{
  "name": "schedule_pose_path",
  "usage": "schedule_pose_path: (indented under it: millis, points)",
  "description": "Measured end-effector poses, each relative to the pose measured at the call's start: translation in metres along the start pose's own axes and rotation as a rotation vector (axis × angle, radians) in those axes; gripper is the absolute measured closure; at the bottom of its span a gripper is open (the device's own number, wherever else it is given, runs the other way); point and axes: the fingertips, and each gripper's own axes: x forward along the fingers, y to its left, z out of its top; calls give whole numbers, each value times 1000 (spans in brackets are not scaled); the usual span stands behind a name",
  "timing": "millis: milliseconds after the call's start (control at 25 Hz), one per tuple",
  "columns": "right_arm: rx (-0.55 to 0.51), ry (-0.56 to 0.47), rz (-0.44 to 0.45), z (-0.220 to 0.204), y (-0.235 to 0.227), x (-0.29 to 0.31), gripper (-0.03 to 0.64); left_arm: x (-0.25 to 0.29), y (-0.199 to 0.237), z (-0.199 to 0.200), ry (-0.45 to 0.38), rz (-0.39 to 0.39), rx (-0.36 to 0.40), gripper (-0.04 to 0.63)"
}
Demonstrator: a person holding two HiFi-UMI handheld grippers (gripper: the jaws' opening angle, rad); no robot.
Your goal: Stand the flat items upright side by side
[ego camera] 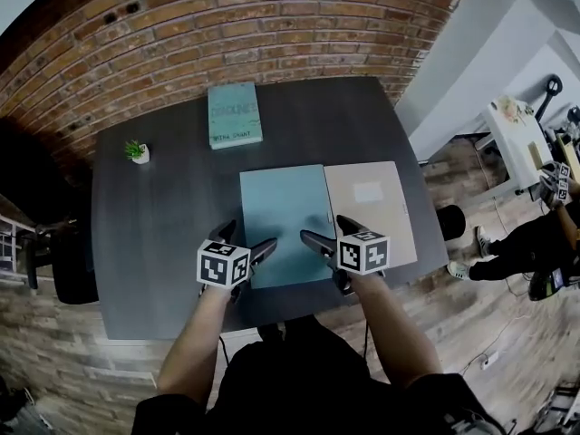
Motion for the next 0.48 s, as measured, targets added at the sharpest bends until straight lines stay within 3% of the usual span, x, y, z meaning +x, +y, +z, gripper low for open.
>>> schedule_pose_path:
  millis: [480]
  points:
    - [-11, 164, -57, -14, -16, 32, 144, 34, 28, -29, 159, 27, -30, 80]
